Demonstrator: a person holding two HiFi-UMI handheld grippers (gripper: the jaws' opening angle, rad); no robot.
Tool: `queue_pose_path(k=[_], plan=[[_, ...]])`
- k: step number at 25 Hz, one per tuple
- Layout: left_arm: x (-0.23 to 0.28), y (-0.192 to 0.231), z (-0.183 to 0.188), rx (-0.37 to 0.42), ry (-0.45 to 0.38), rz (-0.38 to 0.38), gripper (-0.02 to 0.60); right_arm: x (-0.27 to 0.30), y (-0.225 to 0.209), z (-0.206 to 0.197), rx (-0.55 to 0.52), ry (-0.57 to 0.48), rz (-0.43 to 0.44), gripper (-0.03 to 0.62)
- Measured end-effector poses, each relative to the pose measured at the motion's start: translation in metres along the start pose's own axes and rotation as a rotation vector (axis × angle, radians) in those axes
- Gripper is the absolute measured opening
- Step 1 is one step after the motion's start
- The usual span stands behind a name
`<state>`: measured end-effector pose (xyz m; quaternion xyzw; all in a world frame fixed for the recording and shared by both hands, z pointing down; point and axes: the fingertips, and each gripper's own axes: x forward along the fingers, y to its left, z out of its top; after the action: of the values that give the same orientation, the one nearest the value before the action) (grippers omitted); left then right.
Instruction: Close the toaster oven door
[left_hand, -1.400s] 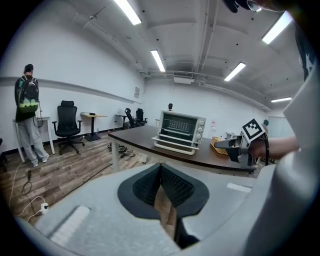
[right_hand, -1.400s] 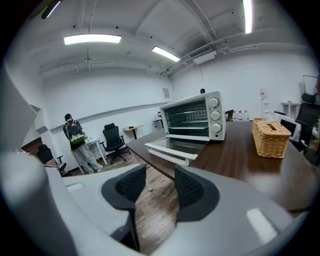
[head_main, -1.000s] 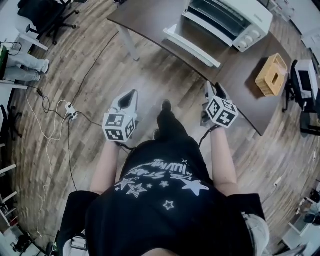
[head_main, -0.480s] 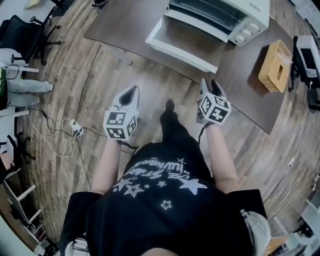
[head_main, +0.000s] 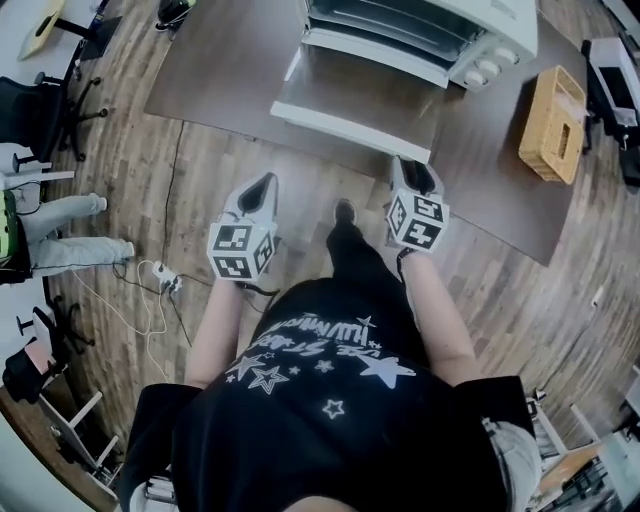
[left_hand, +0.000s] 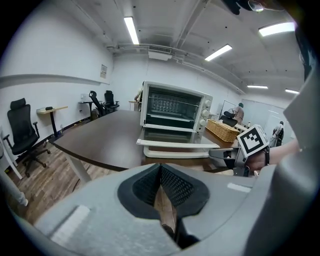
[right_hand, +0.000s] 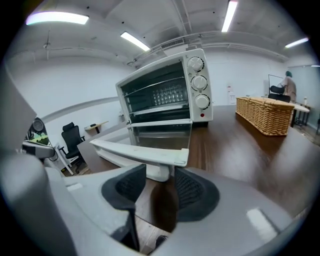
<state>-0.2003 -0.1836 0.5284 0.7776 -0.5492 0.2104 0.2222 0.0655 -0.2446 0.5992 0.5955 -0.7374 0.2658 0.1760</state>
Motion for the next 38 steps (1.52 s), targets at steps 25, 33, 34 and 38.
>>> queue_pose_path(k=[25, 33, 34, 38], plan=[[0.026, 0.038, 0.047, 0.110, -0.017, -0.176, 0.011, -0.012, -0.001, 0.027, 0.084, -0.049, -0.201, 0.109], [0.019, 0.047, 0.053, 0.089, -0.053, -0.160, 0.011, -0.020, -0.004, 0.042, 0.083, -0.088, -0.229, 0.084], [0.019, 0.047, 0.053, 0.082, -0.058, -0.159, 0.011, -0.021, -0.006, 0.043, 0.083, -0.091, -0.235, 0.084], [0.018, 0.048, 0.055, 0.055, -0.072, -0.159, 0.011, -0.025, -0.006, 0.049, 0.073, -0.098, -0.241, 0.075]])
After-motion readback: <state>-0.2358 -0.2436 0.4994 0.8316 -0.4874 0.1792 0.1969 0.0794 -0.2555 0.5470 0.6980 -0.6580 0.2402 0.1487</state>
